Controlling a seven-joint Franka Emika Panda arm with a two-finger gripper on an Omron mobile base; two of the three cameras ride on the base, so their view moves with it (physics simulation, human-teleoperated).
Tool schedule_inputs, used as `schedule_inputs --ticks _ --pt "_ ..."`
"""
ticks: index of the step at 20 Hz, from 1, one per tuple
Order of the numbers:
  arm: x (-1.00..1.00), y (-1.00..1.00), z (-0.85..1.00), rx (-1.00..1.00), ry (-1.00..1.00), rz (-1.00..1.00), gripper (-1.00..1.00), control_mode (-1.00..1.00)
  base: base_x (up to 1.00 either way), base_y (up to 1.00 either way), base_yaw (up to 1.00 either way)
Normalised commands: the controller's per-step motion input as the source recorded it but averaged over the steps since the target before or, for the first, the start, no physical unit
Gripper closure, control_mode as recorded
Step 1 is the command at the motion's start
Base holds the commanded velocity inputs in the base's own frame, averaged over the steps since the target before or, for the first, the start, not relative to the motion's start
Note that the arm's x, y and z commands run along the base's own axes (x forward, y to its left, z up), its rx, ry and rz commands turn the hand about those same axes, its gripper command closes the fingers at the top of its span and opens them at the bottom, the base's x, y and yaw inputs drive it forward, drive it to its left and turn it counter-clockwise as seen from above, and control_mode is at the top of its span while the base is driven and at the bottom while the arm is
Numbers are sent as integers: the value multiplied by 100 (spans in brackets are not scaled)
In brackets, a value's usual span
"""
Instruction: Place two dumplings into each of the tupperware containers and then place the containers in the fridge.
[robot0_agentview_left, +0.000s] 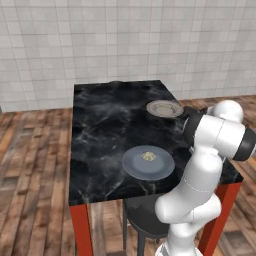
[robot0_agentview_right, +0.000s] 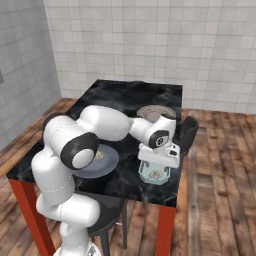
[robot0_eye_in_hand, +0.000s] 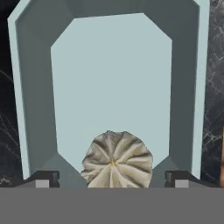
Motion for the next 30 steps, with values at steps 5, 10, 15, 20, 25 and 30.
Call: schedule_inputs --ticks 5,10,15,20,25,30 --pt "0 22 0 0 0 0 -100 -100 0 0 0" --pt "0 68 24 -1 0 0 -100 -100 0 0 0" --pt "0 98 25 -4 0 0 -100 -100 0 0 0" --pt "0 98 14 -1 10 0 -100 -100 0 0 0" --pt "1 90 3 0 11 0 -100 -100 0 0 0" --pt "2 66 1 0 8 0 -100 -100 0 0 0"
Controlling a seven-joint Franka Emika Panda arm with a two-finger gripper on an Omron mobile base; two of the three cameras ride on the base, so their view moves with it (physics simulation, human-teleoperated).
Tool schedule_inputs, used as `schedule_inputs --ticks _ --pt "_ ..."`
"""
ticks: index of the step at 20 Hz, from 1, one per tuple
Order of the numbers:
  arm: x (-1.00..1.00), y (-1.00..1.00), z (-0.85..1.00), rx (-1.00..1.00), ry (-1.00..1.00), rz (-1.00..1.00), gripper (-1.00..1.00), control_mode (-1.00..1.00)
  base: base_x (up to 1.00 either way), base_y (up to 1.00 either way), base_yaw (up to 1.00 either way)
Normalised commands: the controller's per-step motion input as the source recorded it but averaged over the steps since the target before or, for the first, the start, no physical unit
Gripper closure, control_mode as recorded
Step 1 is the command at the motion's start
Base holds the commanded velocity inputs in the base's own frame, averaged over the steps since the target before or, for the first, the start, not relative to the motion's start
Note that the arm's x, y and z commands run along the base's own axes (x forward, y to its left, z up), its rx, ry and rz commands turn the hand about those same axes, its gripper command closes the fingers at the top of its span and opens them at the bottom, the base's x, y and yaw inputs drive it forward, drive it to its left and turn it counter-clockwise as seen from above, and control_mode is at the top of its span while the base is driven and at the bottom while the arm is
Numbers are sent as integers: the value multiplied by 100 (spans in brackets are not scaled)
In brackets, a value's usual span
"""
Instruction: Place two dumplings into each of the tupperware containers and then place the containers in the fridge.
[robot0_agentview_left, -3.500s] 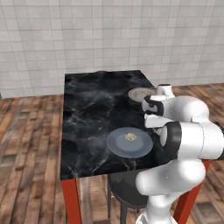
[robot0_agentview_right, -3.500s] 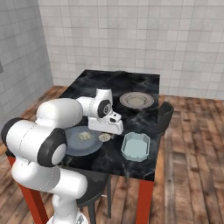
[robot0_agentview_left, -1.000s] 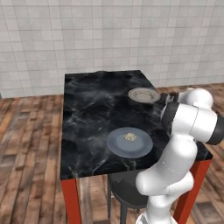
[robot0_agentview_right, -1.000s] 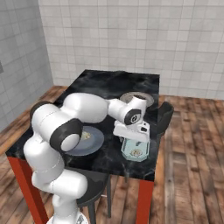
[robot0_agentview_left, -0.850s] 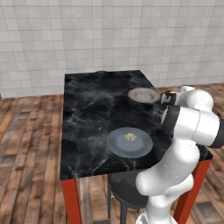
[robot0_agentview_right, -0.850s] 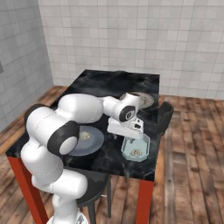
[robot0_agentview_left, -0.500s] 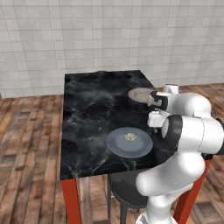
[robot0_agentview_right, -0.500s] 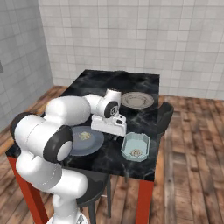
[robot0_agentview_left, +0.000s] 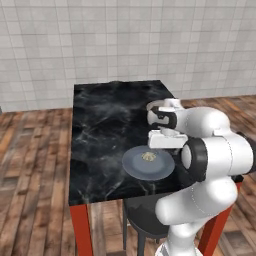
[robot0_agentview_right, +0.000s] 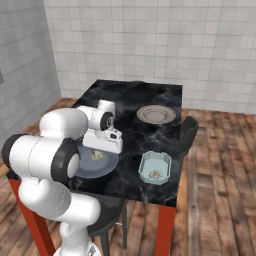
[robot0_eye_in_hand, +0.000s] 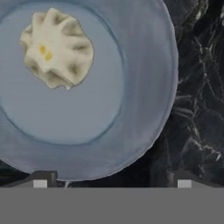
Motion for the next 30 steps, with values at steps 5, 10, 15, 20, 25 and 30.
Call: schedule_inputs --ticks 5,10,15,20,25,30 --pt "28 30 -1 0 2 0 -100 -100 0 0 0" --pt "18 29 -31 0 -3 0 -100 -100 0 0 0" --pt "21 17 -33 0 -13 0 -100 -100 0 0 0" --pt "16 1 -30 0 -21 0 -100 -100 0 0 0" --pt "17 2 -33 0 -16 0 -100 -100 0 0 0" --pt "17 6 -10 0 -7 0 -100 -100 0 0 0"
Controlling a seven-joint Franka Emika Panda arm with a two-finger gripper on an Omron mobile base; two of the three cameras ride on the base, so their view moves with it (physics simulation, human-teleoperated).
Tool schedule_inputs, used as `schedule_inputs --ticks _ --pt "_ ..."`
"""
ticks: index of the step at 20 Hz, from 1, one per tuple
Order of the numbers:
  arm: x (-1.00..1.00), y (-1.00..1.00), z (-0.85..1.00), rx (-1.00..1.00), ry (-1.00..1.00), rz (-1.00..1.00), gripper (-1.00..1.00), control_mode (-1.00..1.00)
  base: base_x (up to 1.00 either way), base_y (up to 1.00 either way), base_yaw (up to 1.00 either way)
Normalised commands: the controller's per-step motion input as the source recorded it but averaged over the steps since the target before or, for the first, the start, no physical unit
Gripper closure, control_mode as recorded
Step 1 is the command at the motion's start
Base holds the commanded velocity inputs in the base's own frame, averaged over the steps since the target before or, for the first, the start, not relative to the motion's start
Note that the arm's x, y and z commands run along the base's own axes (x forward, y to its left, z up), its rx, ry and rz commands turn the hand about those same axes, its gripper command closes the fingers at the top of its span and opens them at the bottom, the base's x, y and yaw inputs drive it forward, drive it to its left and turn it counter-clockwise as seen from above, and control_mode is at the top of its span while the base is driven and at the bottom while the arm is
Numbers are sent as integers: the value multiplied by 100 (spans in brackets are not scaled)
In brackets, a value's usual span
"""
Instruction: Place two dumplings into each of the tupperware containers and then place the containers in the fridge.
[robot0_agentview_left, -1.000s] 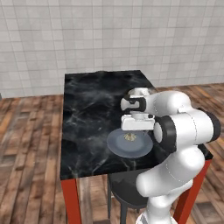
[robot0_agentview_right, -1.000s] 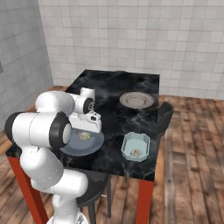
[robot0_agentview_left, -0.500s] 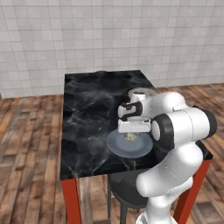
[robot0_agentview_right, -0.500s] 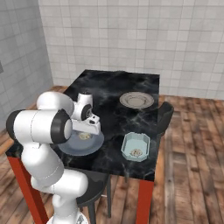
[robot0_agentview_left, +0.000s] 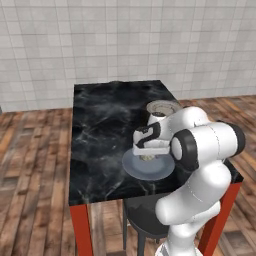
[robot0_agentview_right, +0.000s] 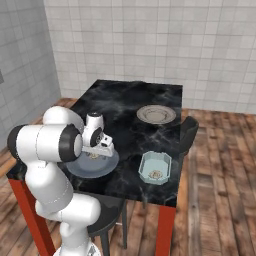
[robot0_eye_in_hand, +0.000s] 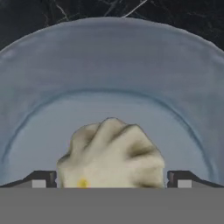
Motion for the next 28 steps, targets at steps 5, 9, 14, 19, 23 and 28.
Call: schedule_inputs --ticks 5,9,14,19,23,28 --pt "17 4 0 0 -2 0 -100 -100 0 0 0" --pt "14 13 -2 0 0 0 100 -100 0 0 0" --pt "5 2 4 0 0 0 100 -100 0 0 0" --pt "2 -61 50 0 -2 0 100 -100 0 0 0" --pt "0 -92 52 0 0 0 100 -100 0 0 0" --pt "0 -93 9 0 2 0 100 -100 0 0 0"
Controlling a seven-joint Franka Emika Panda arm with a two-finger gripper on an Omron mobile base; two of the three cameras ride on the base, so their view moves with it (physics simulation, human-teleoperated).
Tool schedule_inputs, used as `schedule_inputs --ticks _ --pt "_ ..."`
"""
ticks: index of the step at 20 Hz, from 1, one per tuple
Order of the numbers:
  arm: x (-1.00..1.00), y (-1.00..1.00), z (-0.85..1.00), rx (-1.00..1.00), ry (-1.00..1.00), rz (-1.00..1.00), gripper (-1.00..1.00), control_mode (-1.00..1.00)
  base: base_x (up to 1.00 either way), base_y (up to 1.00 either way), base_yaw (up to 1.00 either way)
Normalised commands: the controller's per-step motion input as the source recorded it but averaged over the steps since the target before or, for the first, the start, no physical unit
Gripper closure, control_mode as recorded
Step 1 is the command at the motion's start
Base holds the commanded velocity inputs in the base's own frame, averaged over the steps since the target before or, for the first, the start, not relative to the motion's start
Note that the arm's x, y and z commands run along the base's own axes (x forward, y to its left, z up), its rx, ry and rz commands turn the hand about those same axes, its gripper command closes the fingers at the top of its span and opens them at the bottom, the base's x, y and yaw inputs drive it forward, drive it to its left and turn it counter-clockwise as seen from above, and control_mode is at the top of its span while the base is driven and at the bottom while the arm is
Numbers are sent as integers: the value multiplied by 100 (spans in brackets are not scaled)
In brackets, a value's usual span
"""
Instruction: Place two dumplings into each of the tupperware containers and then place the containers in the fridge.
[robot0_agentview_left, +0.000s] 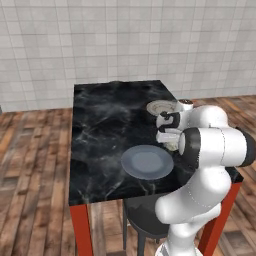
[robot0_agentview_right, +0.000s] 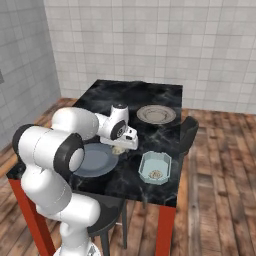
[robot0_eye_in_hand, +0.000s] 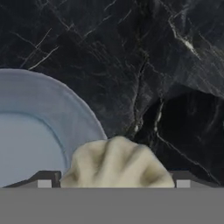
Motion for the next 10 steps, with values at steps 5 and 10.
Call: schedule_inputs --ticks 5,10 --pt "5 -89 0 0 0 0 100 -100 0 0 0" --pt "12 -77 0 0 1 0 100 -100 0 0 0"
